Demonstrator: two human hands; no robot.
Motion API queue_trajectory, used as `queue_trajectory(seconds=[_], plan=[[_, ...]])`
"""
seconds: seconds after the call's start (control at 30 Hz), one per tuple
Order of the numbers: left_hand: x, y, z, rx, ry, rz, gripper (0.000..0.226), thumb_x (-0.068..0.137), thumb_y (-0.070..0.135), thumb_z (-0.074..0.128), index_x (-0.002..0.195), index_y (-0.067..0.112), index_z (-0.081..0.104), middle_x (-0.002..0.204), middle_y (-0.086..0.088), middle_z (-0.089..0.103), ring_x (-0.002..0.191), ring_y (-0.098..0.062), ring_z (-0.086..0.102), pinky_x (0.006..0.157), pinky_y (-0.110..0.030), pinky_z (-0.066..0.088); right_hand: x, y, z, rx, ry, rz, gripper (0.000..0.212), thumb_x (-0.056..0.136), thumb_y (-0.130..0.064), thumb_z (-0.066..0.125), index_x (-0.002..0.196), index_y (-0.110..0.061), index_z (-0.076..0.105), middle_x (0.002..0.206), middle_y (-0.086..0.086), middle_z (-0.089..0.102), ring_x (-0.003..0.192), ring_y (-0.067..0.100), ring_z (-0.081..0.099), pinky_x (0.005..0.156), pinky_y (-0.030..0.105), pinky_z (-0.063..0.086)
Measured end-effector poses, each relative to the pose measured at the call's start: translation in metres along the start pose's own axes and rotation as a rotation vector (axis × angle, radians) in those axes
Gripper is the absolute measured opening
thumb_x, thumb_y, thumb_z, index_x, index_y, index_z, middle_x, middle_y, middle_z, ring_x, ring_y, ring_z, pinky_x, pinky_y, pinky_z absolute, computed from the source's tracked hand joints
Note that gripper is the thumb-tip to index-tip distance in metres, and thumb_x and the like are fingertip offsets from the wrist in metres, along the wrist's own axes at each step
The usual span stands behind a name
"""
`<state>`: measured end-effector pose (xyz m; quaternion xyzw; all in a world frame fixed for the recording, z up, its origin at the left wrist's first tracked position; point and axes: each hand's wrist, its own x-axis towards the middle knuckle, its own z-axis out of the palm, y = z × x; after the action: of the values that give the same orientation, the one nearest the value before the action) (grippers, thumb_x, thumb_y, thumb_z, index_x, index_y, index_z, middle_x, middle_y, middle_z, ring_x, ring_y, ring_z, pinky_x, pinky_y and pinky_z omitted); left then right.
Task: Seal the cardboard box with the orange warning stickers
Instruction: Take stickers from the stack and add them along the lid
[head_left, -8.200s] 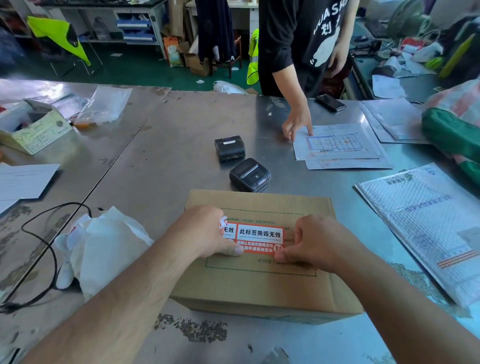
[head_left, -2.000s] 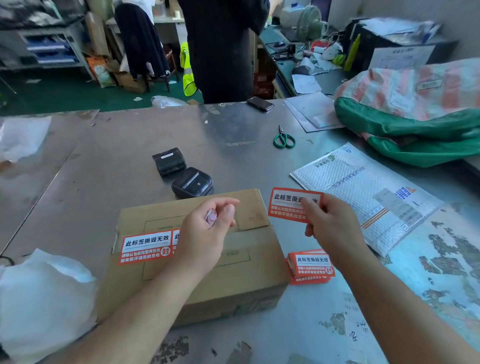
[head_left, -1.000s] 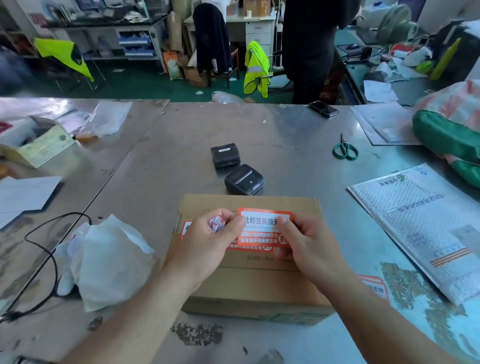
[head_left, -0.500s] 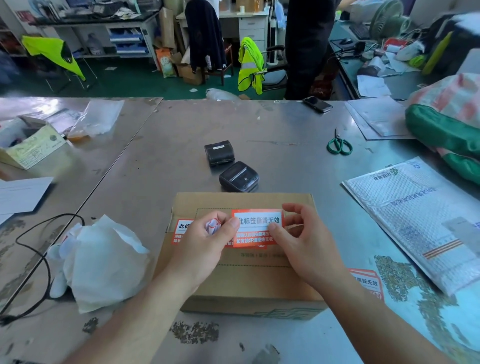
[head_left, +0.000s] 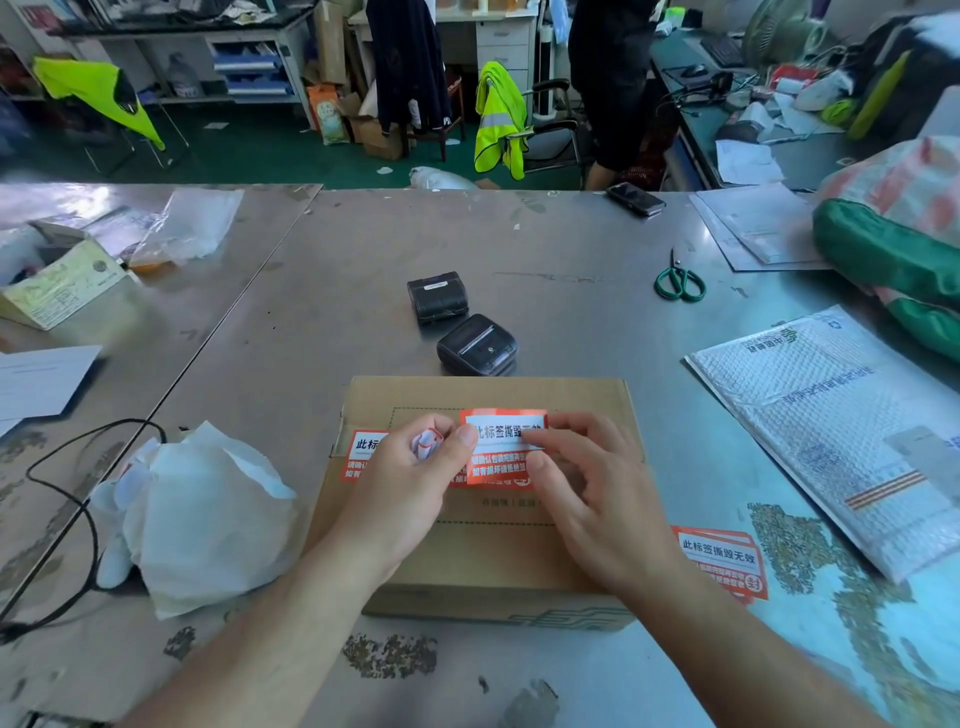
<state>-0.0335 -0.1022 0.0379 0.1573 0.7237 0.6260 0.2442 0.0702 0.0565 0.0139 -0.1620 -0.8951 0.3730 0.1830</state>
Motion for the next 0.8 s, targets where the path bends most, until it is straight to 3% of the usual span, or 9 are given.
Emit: queue_trajectory(seconds=[0.1, 0.17, 0.27, 0.4, 0.53, 0.7, 0.8], plan=[[0.001, 0.003, 0.0, -0.063, -0.041, -0.007, 0.023, 0.083, 0.042, 0.063, 0.067, 0.025, 0.061, 0.055, 0.006, 0.044, 0.047, -0.011, 0.027, 0.05, -0.031, 0.019, 0.001, 0.0, 0.0, 0.039, -0.023, -0.048, 0.044, 0.094, -0.053, 0.041, 0.118, -0.031, 0.071, 0.121, -0.016, 0.054, 0.118, 0.005, 0.046, 0.093, 0.005, 0.032], [0.003, 0.005, 0.002, -0.103, -0.07, -0.01, 0.023, 0.083, 0.04, 0.063, 0.072, 0.02, 0.061, 0.058, 0.003, 0.044, 0.047, -0.009, 0.029, 0.05, -0.029, 0.02, 0.001, 0.0, 0.0, 0.102, -0.056, -0.069, 0.039, 0.096, -0.047, 0.048, 0.118, -0.027, 0.073, 0.121, -0.013, 0.057, 0.115, -0.001, 0.05, 0.087, 0.0, 0.032], [0.004, 0.003, 0.004, -0.172, -0.119, -0.004, 0.038, 0.08, 0.044, 0.067, 0.082, 0.008, 0.058, 0.058, 0.002, 0.042, 0.046, -0.009, 0.027, 0.048, -0.027, 0.021, 0.001, 0.0, 0.001, 0.204, -0.076, -0.113, 0.033, 0.097, -0.037, 0.054, 0.116, -0.021, 0.074, 0.123, -0.012, 0.062, 0.104, -0.002, 0.06, 0.08, 0.005, 0.041], [0.006, 0.003, 0.007, -0.235, -0.146, -0.01, 0.024, 0.087, 0.033, 0.059, 0.064, 0.024, 0.06, 0.052, 0.007, 0.044, 0.044, -0.007, 0.028, 0.045, -0.022, 0.023, 0.001, 0.004, -0.001, 0.308, -0.09, -0.168, 0.037, 0.097, -0.035, 0.05, 0.119, -0.016, 0.072, 0.126, -0.011, 0.066, 0.114, 0.004, 0.063, 0.092, 0.021, 0.049], [0.007, 0.002, 0.008, -0.295, -0.164, -0.032, 0.024, 0.087, 0.03, 0.059, 0.064, 0.024, 0.059, 0.052, 0.007, 0.044, 0.042, -0.007, 0.028, 0.044, -0.019, 0.025, 0.001, 0.004, -0.003, 0.348, -0.104, -0.191, 0.036, 0.097, -0.031, 0.05, 0.123, -0.019, 0.071, 0.124, -0.014, 0.068, 0.106, 0.009, 0.067, 0.088, 0.032, 0.052], [0.009, -0.003, 0.007, -0.337, -0.191, -0.053, 0.017, 0.086, 0.028, 0.06, 0.073, 0.017, 0.059, 0.054, 0.004, 0.046, 0.042, -0.006, 0.03, 0.043, -0.018, 0.026, 0.0, 0.005, -0.003, 0.355, -0.099, -0.238, 0.035, 0.097, -0.028, 0.051, 0.122, -0.014, 0.072, 0.121, -0.01, 0.07, 0.111, 0.005, 0.065, 0.089, 0.018, 0.048], [0.01, -0.006, 0.005, -0.374, -0.2, -0.058, 0.014, 0.085, 0.025, 0.061, 0.073, 0.017, 0.062, 0.055, 0.002, 0.05, 0.042, -0.005, 0.032, 0.043, -0.017, 0.027, -0.001, 0.006, -0.002, 0.358, -0.105, -0.254, 0.035, 0.098, -0.027, 0.051, 0.122, -0.014, 0.073, 0.12, -0.009, 0.069, 0.11, 0.005, 0.065, 0.088, 0.017, 0.048]])
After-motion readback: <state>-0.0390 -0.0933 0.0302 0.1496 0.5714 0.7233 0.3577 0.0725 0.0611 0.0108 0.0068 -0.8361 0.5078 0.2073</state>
